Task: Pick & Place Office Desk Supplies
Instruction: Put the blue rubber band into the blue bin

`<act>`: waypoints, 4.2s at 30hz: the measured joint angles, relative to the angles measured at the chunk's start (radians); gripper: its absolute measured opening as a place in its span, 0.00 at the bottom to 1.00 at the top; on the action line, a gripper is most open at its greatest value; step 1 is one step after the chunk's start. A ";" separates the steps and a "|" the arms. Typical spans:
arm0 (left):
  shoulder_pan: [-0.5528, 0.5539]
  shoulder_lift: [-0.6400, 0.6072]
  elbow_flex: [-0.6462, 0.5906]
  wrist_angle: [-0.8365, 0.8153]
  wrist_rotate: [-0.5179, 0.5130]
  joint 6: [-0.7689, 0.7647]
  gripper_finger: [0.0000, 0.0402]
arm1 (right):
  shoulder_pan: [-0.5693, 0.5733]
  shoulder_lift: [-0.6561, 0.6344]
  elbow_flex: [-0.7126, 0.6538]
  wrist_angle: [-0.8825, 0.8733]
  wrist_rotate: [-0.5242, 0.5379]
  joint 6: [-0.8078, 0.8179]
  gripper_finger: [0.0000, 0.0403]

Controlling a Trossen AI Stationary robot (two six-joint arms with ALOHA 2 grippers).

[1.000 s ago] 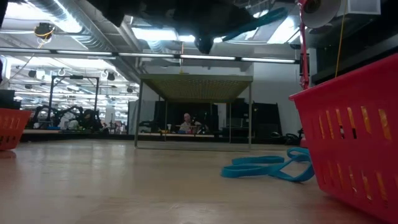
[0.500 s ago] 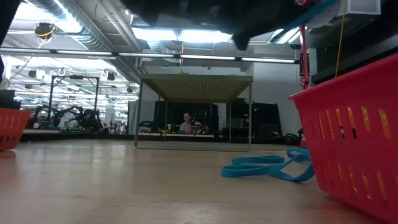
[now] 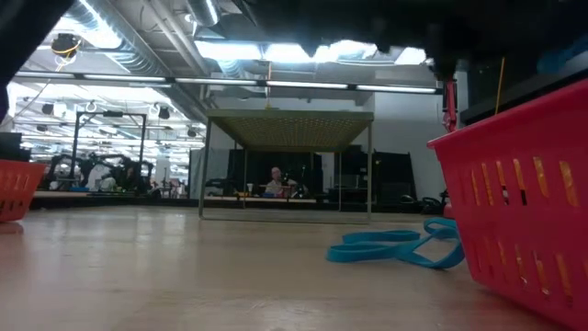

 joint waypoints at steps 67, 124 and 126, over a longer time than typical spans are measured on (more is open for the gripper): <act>0.029 0.286 0.272 0.110 0.025 -0.109 0.12 | 0.087 -0.055 -0.107 0.627 -0.437 -0.635 0.58; -0.356 -0.955 -1.214 0.191 -0.718 -0.279 0.36 | -0.519 -0.030 -0.106 0.375 -0.485 -0.315 0.58; -0.369 -0.945 -1.216 0.194 -0.738 -0.281 0.36 | -0.559 -0.027 -0.106 0.371 -0.380 -0.315 0.58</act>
